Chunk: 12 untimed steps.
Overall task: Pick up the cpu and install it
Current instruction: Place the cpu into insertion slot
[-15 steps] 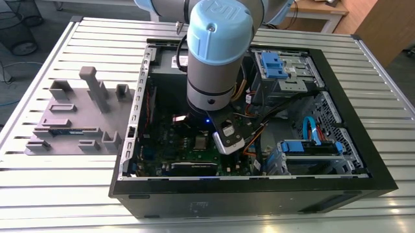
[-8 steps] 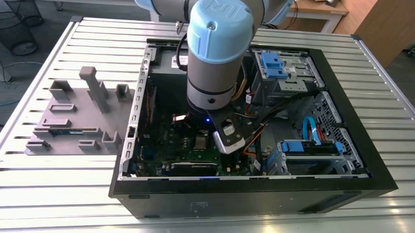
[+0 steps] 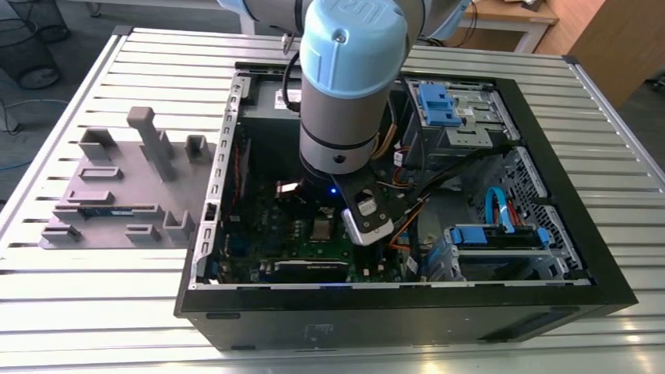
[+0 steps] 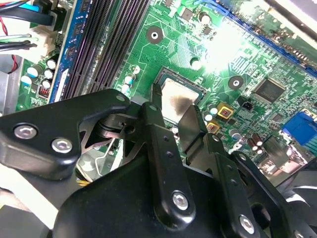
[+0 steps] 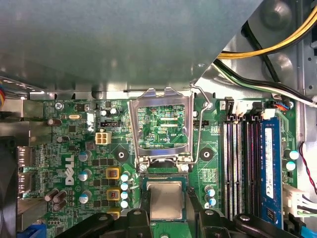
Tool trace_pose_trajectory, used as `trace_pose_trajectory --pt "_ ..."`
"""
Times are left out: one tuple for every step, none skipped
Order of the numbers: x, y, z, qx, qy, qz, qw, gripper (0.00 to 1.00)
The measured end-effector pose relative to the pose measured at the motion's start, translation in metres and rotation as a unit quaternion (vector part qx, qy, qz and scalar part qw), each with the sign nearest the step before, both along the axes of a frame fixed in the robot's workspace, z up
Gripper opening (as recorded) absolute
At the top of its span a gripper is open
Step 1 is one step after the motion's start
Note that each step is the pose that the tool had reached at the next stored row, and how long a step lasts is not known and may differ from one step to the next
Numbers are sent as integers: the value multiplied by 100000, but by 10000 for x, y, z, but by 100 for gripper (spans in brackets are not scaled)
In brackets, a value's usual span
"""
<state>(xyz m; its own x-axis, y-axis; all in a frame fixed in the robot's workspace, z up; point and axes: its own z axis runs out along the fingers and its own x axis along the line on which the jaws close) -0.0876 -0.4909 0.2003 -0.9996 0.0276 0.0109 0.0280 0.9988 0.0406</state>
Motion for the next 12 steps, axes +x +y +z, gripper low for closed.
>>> trace_pose_trajectory --pt "0 0 1 -8 3 0 100000 41" --pt "0 0 1 -10 4 -1 100000 41" --pt "0 0 1 -6 3 0 100000 40" --pt "0 0 1 -5 2 0 100000 33" --pt "0 0 1 -7 2 0 100000 33" --pt "0 0 1 -4 1 -1 100000 27" --pt "0 0 2 -9 3 0 100000 27" --pt "0 0 2 -9 4 -1 100000 22" --pt "0 0 2 -9 4 0 100000 16" --pt "0 0 2 -7 4 0 100000 16" --pt "0 0 3 -10 5 0 100000 11" --pt "0 0 3 -8 4 0 100000 11"
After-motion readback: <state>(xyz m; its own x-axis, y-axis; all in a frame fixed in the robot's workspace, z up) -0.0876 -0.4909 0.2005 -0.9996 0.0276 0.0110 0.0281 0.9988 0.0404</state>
